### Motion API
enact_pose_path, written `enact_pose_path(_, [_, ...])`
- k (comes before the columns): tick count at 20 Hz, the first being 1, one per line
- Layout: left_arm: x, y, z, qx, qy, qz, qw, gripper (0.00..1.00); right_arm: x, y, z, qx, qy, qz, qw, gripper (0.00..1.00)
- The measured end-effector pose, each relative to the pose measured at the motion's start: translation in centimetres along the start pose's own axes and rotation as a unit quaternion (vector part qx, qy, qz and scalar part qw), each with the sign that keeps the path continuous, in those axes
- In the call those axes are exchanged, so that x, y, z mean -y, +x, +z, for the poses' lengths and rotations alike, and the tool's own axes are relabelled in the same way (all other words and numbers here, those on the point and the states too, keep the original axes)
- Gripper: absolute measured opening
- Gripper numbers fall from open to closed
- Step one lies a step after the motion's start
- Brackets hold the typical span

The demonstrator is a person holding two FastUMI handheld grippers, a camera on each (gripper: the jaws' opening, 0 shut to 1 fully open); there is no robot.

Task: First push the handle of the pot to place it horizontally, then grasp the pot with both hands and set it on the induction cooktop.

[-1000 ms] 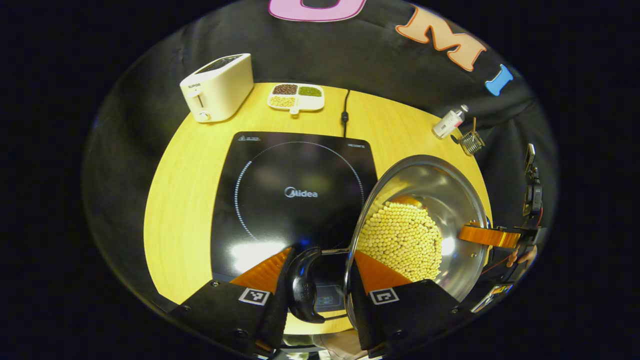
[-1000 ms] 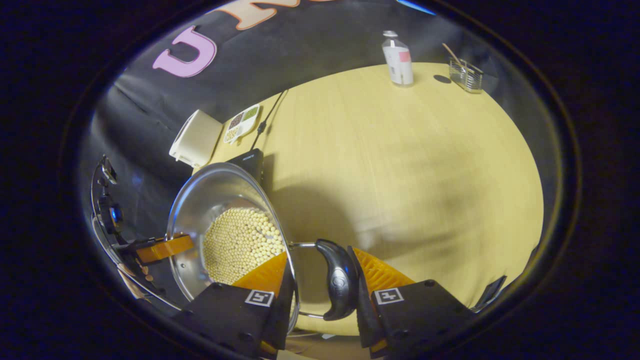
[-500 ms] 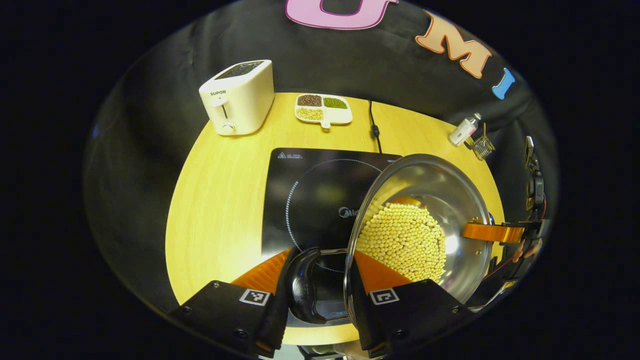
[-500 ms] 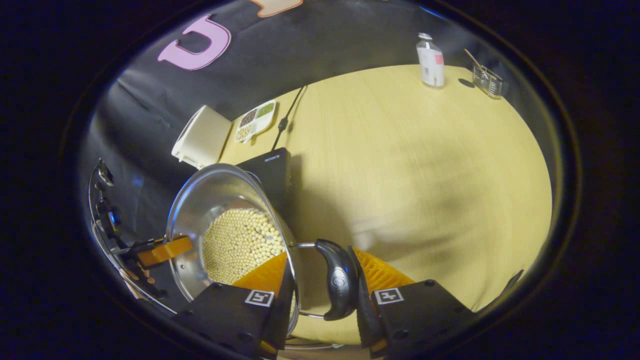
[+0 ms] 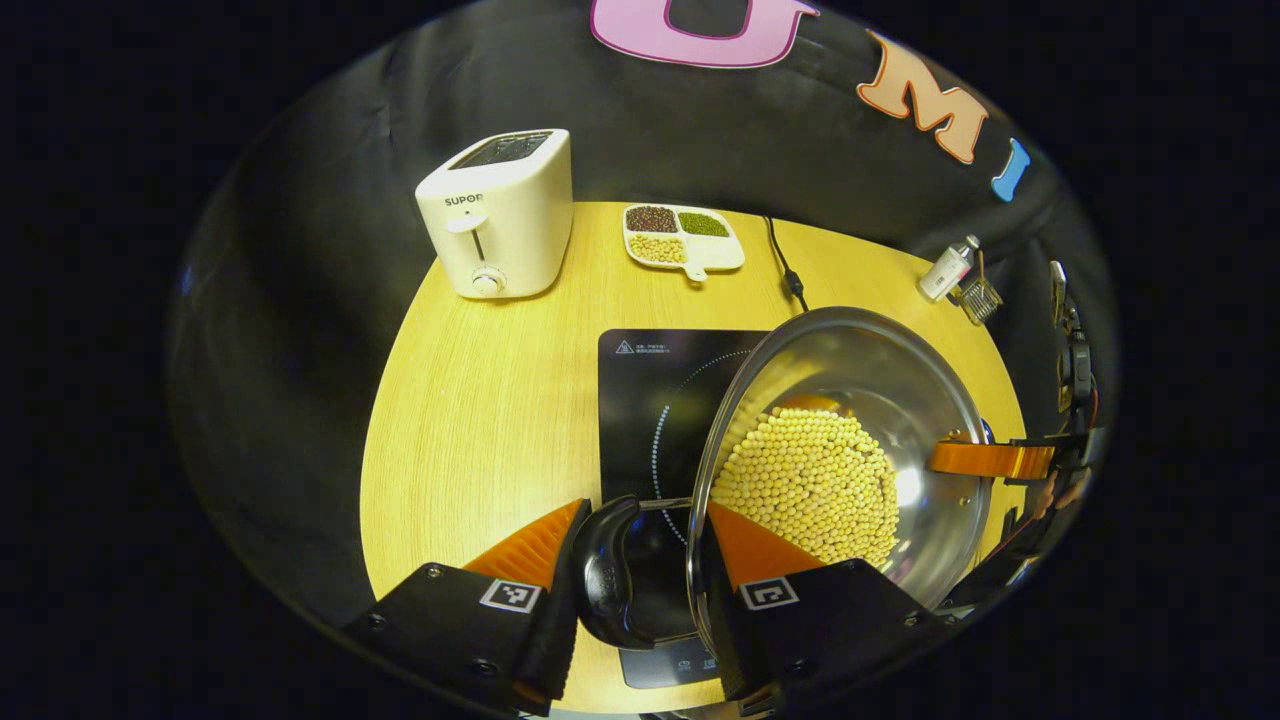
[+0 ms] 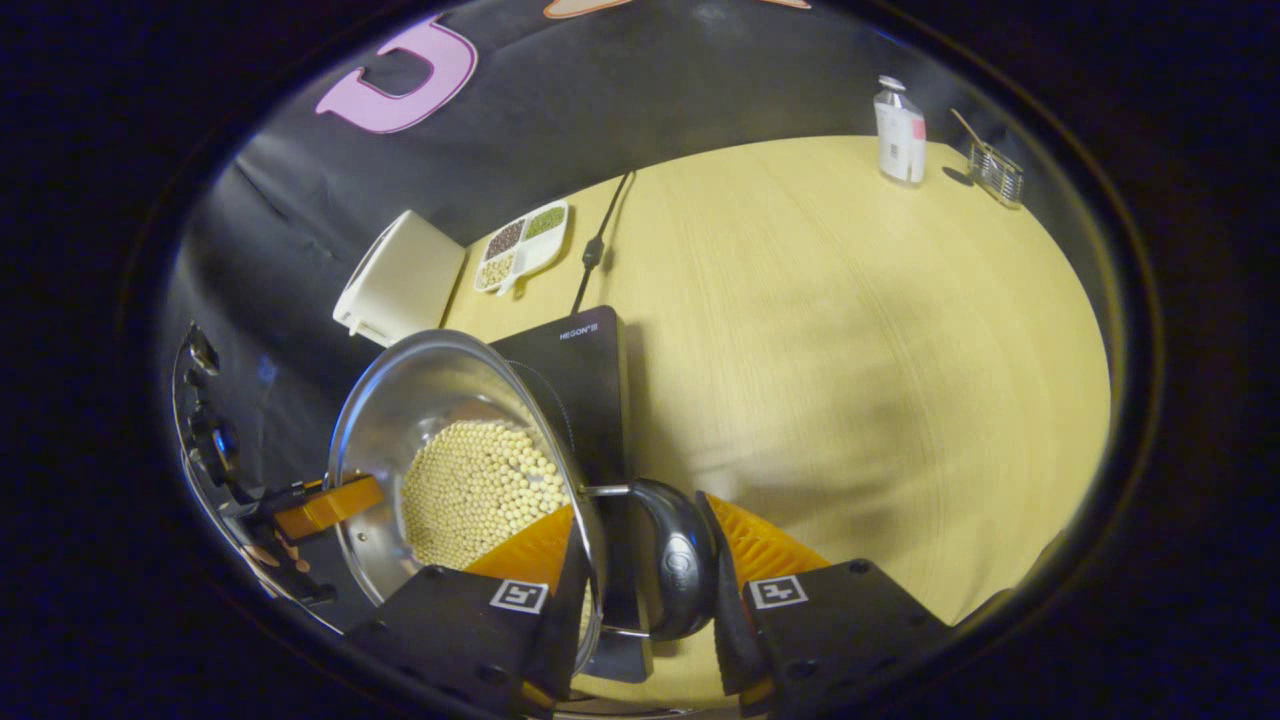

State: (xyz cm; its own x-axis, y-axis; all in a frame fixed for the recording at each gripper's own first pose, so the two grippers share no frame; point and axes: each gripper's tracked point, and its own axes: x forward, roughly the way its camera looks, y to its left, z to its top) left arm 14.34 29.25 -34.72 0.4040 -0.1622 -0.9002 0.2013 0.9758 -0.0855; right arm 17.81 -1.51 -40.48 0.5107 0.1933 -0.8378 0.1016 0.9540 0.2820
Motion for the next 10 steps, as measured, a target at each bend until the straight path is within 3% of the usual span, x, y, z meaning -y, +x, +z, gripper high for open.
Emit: enact_pose_path(10, [-1.1,1.8,0.9,0.012,0.009,-0.011,1.000,0.60,-0.1,-1.0,0.9,0.003,-0.016,-0.024,1.000,0.52])
